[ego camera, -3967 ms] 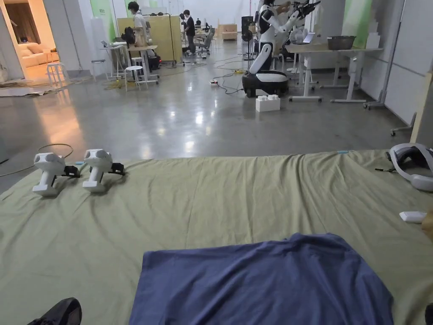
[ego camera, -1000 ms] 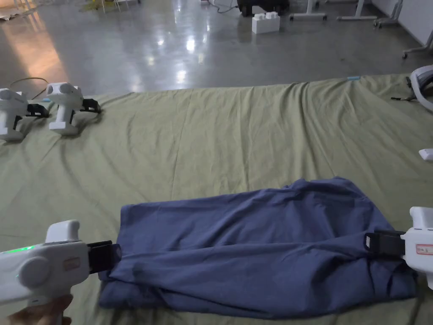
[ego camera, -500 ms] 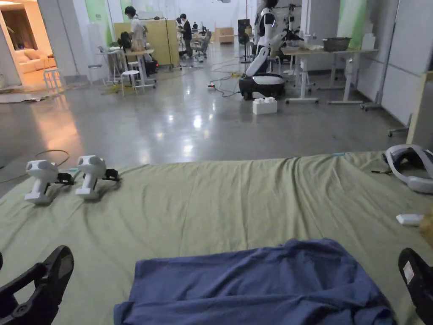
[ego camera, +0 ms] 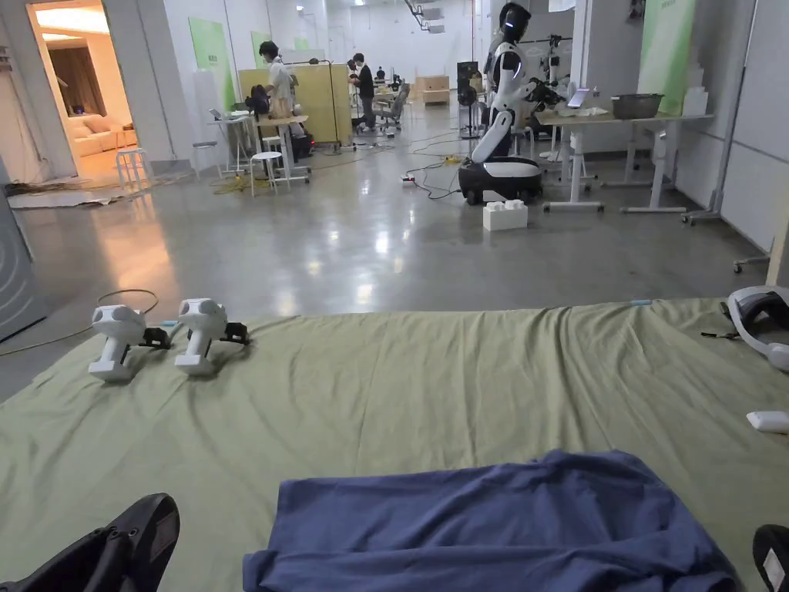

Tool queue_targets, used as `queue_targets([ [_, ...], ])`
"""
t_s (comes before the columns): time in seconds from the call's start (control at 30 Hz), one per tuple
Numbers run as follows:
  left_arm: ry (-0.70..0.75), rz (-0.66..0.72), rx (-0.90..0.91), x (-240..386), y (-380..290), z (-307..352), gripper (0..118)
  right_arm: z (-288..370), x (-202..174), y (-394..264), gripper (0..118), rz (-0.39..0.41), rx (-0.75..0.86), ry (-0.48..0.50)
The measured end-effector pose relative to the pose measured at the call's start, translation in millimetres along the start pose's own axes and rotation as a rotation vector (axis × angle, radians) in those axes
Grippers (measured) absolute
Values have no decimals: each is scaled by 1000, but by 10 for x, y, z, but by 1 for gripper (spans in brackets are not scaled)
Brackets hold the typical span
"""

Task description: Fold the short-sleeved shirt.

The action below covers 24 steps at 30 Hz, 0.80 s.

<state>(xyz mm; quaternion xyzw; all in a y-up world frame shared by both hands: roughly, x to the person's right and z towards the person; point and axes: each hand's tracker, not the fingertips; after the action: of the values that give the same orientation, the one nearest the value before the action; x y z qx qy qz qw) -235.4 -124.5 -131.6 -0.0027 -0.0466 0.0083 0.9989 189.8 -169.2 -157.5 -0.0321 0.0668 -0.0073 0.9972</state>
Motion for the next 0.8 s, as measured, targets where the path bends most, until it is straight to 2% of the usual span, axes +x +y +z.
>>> queue_targets([
  [0.1, -32, 69, -56, -210, -124, -36, 2, -144, 117, -64, 3, -67, -74, 15],
  [0.2, -36, 118, -150, -523, -335, -216, 2, -150, 147, -122, 3, -83, -67, 8],
  [0.27, -28, 118, -259, -727, -572, -514, 2, -160, 170, -165, 3, -89, -70, 8],
  [0.3, -34, 134, -325, -465, -569, -610, 2, -202, 186, -180, 3, -99, -86, 15],
  [0.37, -8, 181, -439, -611, -887, -962, 2, -280, 213, -232, 3, -112, -105, 19],
  [0.43, -19, 232, -554, -704, -1268, -1323, 11, -349, 260, -317, 3, -137, -141, 27],
  [0.5, 2, 268, -615, -820, -1602, -1665, 31, -423, 296, -395, 3, -153, -177, 32],
  [0.57, 9, 312, -703, -922, -1911, -1991, 43, -466, 326, -485, 3, -151, -224, 28],
  [0.63, 29, 324, -780, -991, -2175, -2329, 44, -510, 360, -581, 3, -141, -266, 5],
  [0.8, 94, 222, -920, -977, -2609, -2790, 45, -573, 443, -766, 3, -137, -357, -28],
])
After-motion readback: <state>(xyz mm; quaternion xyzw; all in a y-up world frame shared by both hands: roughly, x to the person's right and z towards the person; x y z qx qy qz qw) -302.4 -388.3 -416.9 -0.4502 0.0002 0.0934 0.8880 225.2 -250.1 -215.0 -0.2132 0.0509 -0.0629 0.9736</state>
